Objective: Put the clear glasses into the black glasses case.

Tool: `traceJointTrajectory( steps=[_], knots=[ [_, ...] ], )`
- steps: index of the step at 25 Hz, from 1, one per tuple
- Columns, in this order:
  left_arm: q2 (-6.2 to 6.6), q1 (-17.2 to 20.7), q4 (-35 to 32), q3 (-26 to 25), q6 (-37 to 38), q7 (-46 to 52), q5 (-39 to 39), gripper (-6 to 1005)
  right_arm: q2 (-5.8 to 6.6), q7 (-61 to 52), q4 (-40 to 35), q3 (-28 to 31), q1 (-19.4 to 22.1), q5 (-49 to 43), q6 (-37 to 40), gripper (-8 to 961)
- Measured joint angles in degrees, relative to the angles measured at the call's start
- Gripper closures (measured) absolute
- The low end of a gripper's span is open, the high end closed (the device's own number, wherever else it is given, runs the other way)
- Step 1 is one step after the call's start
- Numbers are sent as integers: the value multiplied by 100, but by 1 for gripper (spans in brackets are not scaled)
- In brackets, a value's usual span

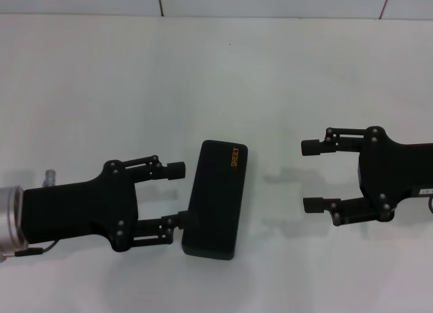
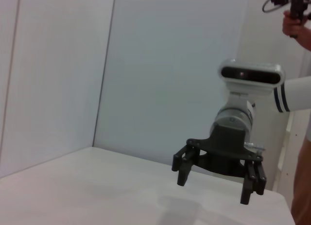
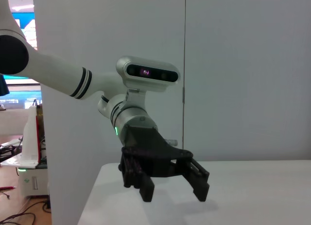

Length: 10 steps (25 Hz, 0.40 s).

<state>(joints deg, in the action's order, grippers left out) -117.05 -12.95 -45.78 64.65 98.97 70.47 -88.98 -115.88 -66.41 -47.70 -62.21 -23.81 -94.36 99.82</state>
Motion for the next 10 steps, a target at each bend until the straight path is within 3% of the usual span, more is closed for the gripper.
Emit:
traceJointTrajectory(
  steps=[10],
  knots=[
    [-46,-32,8,-6,-3,6,-48,255,-5,6,41,-10,0,6,-23,182]
  ],
)
